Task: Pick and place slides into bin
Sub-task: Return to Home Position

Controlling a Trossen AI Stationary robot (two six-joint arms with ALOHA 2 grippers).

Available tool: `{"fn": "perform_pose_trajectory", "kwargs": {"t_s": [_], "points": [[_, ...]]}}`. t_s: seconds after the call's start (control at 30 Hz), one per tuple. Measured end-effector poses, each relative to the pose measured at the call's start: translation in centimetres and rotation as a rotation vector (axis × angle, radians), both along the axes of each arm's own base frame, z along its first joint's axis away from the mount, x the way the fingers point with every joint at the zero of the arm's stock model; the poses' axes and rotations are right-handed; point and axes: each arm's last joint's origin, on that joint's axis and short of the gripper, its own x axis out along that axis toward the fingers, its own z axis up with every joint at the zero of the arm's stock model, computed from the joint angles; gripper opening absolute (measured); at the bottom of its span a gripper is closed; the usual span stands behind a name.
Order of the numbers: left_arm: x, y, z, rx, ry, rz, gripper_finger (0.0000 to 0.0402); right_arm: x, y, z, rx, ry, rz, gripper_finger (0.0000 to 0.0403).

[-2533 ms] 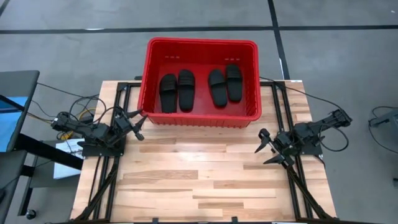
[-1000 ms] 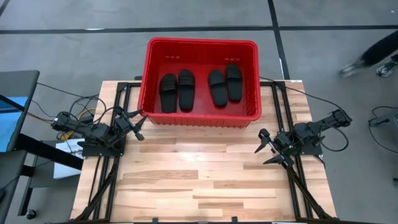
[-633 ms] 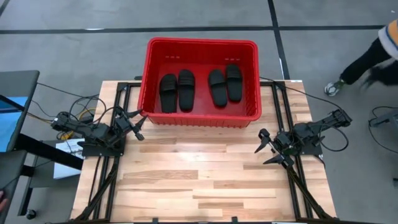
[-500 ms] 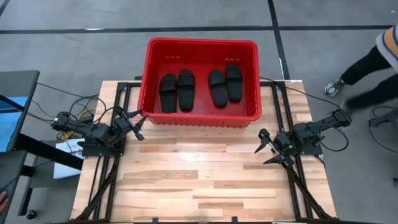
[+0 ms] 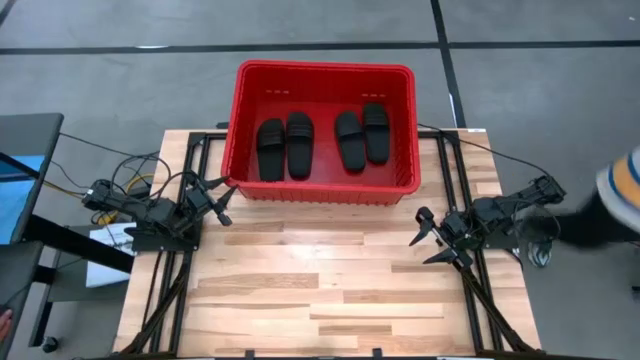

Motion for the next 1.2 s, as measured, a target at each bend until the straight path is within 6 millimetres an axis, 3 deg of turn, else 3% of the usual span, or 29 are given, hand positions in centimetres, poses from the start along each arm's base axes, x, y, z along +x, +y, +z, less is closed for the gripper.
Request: {"fn": "perform_pose_trajectory", "kwargs": {"t_s": [1.2], "points": [[0.00,0.00,0.00,0.000,0.000,0.000,0.0142,0.00,0.00,0.00,0.000,0.000,0.000,0.0260]]}}
